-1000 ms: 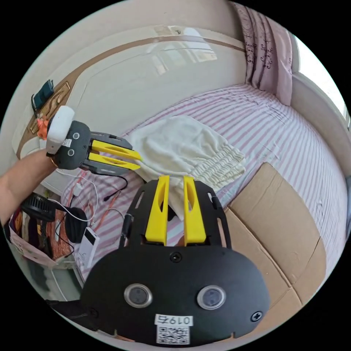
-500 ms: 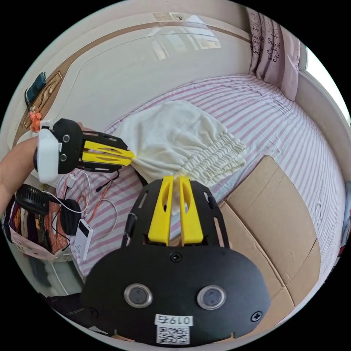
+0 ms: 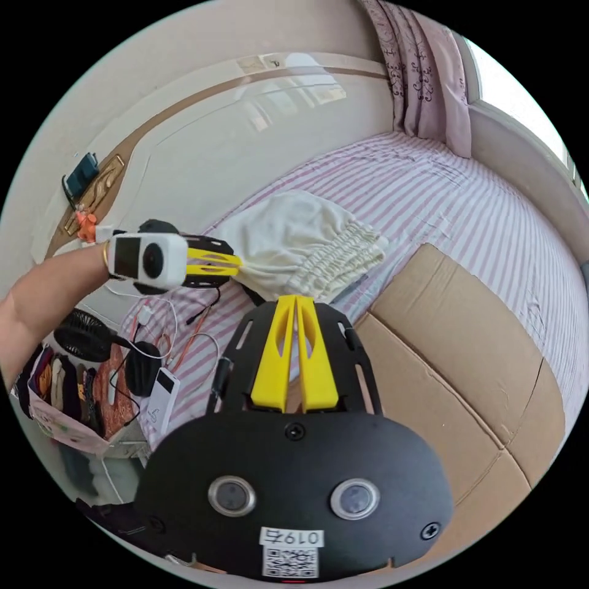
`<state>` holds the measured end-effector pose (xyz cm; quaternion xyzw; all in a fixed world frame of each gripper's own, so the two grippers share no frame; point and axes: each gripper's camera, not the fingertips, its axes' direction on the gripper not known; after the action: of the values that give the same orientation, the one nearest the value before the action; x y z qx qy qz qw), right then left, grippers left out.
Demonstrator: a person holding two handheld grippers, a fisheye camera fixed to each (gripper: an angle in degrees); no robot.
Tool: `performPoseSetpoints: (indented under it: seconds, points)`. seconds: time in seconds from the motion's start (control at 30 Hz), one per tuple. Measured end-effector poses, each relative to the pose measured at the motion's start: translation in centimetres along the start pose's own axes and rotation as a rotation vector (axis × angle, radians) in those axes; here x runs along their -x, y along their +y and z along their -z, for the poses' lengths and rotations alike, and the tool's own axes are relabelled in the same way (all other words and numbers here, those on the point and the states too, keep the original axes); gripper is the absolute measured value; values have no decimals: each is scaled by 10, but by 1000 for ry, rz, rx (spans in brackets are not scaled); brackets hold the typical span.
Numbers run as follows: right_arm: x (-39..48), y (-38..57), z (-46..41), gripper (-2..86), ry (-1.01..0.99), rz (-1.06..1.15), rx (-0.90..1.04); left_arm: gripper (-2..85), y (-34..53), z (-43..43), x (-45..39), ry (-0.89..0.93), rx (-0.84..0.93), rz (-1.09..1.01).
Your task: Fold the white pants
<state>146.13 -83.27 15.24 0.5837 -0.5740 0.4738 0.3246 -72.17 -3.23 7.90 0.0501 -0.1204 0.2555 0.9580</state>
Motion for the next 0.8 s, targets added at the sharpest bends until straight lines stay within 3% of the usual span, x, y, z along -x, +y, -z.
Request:
performPoseSetpoints:
  seconds: [0.27, 0.47, 0.6, 0.8]
  points:
    - [18, 257, 162, -10, 102, 34, -95, 7, 47, 65, -34, -56, 55, 420]
    - [45, 441, 280, -10, 293, 80, -164, 8, 81, 207, -156, 105, -383, 861]
    - [47, 534, 329, -10, 385, 116, -222, 9, 40, 294, -319, 333, -664, 878]
    - [38, 658, 377, -10, 517, 82, -275, 8, -22, 363, -490, 576, -863, 852]
